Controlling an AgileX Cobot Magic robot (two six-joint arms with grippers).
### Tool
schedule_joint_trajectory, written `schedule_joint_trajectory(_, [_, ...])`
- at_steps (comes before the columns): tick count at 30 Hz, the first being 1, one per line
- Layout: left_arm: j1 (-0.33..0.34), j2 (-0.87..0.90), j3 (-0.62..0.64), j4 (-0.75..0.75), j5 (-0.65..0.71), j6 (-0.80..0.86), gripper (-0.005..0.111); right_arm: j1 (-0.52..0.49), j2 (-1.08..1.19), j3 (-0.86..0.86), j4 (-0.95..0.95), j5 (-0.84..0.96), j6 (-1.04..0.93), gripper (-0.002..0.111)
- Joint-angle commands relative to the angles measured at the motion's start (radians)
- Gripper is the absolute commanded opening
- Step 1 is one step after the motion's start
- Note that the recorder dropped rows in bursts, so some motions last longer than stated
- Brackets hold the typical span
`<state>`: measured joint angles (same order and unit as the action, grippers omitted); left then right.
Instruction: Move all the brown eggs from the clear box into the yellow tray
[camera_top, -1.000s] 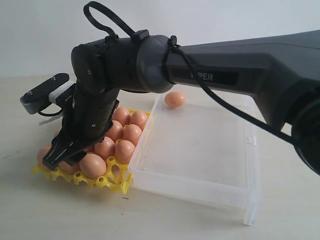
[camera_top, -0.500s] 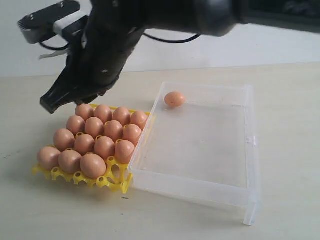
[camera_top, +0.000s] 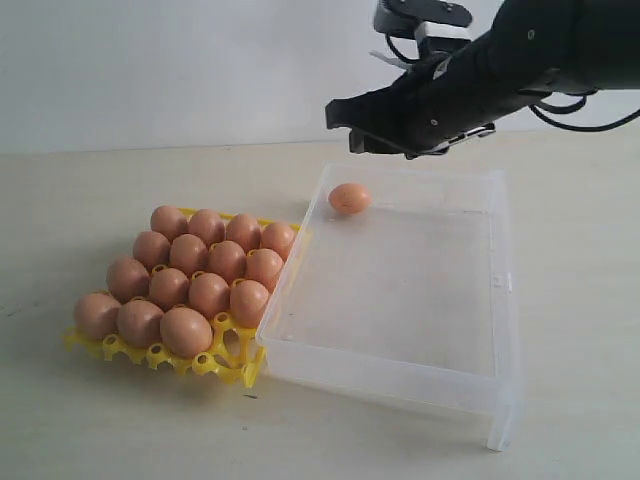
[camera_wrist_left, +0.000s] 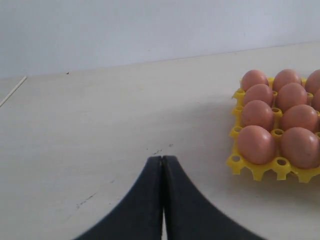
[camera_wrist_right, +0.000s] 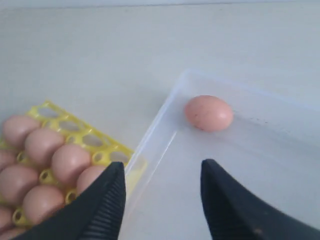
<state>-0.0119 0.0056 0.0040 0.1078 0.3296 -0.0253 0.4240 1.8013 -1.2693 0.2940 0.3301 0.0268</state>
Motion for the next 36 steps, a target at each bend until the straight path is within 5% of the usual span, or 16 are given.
schedule_joint_trajectory(1, [0.001,-0.006,-0.004,-0.007,-0.014,-0.004,0.0,-0.06,0.113,-0.028,0.104,-0.018,0.028,0.053])
schedule_joint_trajectory(14, [0.001,-0.006,-0.004,-0.007,-0.014,-0.004,0.0,-0.071,0.378,-0.281,0.211,0.151,0.028,0.053])
schedule_joint_trajectory(26, [0.001,-0.006,-0.004,-0.007,-0.014,-0.004,0.0,-0.04,0.384,-0.273,0.174,0.575,-0.14,0.05])
schedule_joint_trajectory(36, [0.001,-0.006,-0.004,-0.007,-0.014,-0.004,0.0,0.025,0.276,-0.09,0.154,0.592,-0.211,0.048])
